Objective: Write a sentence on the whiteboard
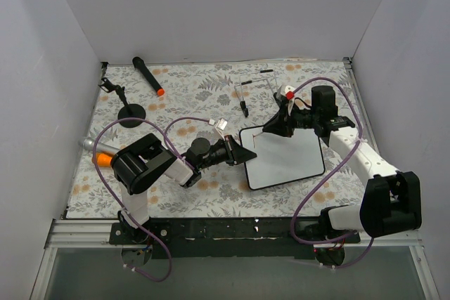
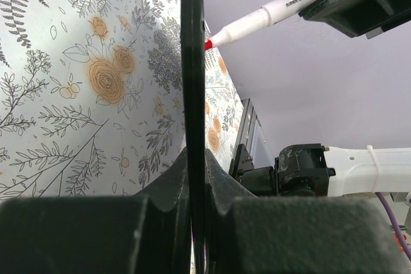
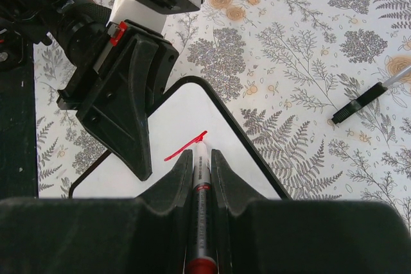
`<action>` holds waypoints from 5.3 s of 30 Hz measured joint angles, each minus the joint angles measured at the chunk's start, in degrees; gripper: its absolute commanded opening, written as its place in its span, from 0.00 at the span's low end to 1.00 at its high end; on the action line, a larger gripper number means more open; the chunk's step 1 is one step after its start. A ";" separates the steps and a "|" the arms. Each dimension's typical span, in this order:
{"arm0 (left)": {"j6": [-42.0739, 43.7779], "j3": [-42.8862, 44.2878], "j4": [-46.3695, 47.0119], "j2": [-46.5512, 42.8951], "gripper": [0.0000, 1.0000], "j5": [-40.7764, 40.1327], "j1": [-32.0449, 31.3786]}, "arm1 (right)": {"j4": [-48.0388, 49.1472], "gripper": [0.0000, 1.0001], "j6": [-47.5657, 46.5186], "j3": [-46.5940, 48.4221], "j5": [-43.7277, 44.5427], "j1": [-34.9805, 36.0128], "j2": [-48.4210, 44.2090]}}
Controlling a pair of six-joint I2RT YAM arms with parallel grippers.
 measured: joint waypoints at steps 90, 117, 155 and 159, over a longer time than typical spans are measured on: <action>0.04 0.17 1.11 0.94 0.00 0.85 0.00 | -3.74 0.01 -0.13 1.03 1.53 -4.33 -0.70; -0.11 0.20 1.16 1.03 0.00 0.87 0.00 | -10.43 0.01 -3.30 0.37 -3.80 -6.99 -7.28; 1.40 0.00 1.79 1.01 0.00 1.14 -0.04 | -8.87 0.01 -4.31 -4.52 -4.11 -8.76 -8.68; 1.44 0.00 1.79 1.01 0.00 1.16 -0.04 | -8.87 0.01 -4.72 -4.68 -3.43 -8.63 -7.85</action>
